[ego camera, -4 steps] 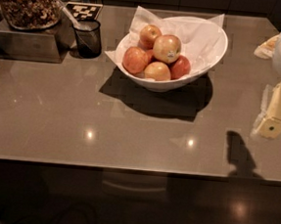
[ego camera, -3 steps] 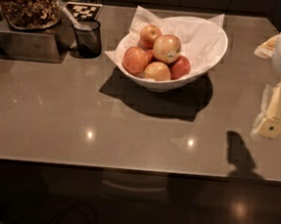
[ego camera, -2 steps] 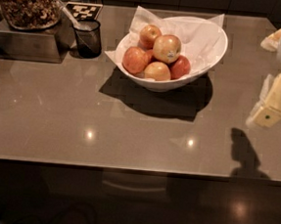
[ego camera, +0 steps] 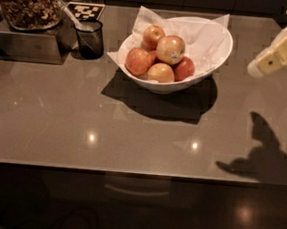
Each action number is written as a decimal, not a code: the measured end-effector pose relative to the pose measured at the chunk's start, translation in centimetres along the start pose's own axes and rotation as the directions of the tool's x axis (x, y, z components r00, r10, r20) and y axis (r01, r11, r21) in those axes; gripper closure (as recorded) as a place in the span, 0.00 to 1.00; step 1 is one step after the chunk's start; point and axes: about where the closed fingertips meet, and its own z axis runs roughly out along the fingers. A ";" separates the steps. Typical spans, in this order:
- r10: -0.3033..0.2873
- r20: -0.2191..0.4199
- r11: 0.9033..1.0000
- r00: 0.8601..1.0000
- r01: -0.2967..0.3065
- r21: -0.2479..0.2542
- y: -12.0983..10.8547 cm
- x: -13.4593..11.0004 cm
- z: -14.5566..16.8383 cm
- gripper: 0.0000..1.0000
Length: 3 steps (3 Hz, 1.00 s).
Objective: Pick apple from white bowl
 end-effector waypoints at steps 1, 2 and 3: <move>0.058 0.074 0.998 0.996 -0.056 -0.026 -3.5 -2.7 1.5 0.00; 0.039 0.072 0.996 0.997 -0.033 -0.077 -4.9 -5.3 4.0 0.00; 0.030 0.085 0.997 0.996 -0.025 -0.070 -5.3 -6.0 3.7 0.00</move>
Offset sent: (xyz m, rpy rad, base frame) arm 0.1236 0.0433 0.0229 0.1035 0.0734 0.1000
